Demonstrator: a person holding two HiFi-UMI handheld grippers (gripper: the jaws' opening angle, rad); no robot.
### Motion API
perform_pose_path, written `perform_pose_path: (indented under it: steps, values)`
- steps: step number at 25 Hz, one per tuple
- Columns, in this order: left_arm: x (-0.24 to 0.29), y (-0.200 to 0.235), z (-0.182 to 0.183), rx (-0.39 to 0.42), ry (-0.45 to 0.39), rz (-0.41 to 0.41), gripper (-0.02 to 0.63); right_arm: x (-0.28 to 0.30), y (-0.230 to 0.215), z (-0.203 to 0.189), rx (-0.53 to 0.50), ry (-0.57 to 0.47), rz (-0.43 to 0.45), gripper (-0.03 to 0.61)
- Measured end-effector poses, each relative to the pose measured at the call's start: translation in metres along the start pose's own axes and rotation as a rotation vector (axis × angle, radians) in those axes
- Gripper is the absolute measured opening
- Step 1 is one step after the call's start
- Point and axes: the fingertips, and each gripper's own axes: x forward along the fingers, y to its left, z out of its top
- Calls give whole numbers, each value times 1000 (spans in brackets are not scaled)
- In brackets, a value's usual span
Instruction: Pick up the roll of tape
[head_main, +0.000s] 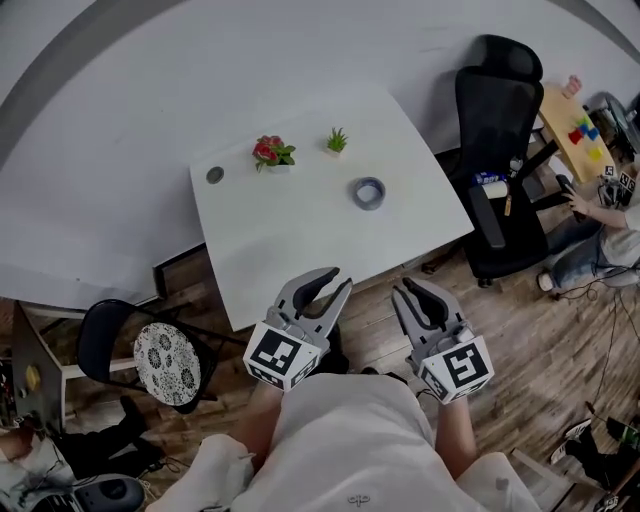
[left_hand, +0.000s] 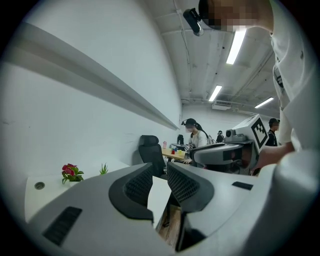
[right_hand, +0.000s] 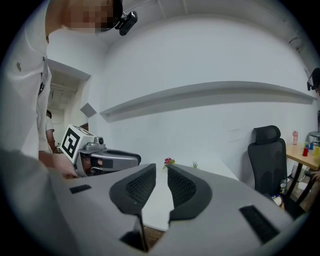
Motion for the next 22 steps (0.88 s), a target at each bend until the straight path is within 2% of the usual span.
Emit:
perform_pose_path:
  steps: [8,14,22]
  values:
    - [9,50,1,5,3,-37,114,51,-4,2,-13,33,-23,100]
    - [17,70,-2,-10,18,-60,117,75,-11,0,-9,64,-34,103]
    - [40,93,-8,-41,28,-23,117,102,-37,-6,-12,104,1,103]
